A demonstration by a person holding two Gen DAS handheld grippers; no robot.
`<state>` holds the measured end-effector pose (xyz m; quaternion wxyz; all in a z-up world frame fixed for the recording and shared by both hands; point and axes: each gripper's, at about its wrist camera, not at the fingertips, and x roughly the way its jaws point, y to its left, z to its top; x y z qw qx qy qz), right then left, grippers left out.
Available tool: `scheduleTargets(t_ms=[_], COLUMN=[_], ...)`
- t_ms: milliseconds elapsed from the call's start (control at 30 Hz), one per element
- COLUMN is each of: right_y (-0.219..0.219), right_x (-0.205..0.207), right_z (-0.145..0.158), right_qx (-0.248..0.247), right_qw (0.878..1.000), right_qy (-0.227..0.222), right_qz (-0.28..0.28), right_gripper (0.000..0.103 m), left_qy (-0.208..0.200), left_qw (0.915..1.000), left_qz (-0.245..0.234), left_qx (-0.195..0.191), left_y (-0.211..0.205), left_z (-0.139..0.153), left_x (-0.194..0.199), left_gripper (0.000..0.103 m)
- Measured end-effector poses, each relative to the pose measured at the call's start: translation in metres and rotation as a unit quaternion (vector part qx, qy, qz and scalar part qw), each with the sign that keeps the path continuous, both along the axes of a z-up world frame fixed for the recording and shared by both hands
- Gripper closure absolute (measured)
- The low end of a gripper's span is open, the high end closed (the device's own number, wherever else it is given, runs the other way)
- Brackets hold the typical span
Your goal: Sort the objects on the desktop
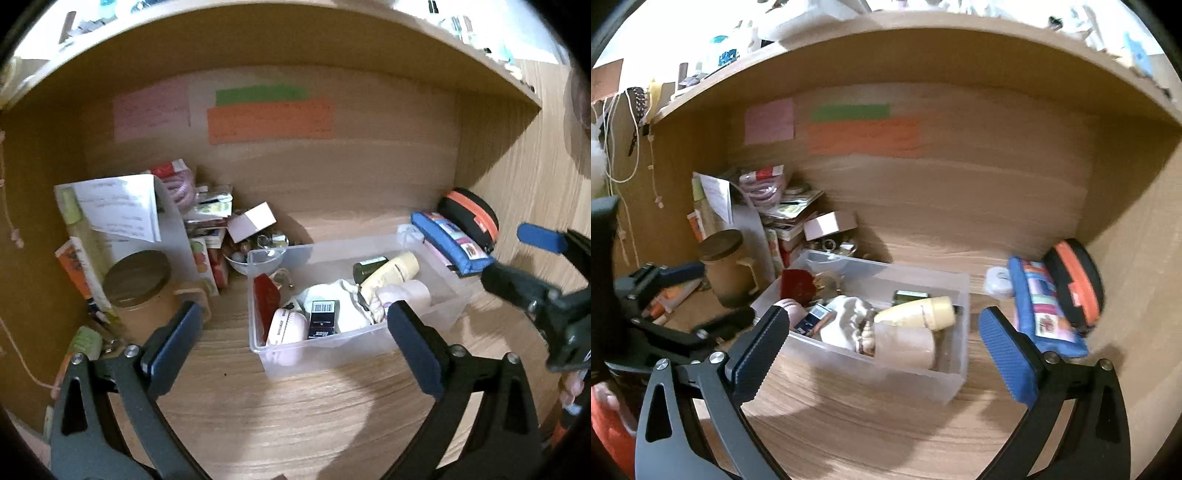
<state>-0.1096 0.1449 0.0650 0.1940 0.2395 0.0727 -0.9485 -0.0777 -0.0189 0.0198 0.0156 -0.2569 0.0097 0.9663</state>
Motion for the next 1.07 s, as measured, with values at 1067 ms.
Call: scheduleTargets(t_ms=[1067], right_y=[0.021], right_x=[0.034], right_z=[-0.019], right_qx=[-0.013], right_qw=[0.998], right_qy=[0.0], right_qz=[-0.058], right_gripper=[0.0], left_qy=[0.026], left_qw=[0.9996], left_qz=[-0.011], left_qx=[0.009], left_y=[0.024], left_z=[0.001], left_x=[0.046], left_gripper=[0.0])
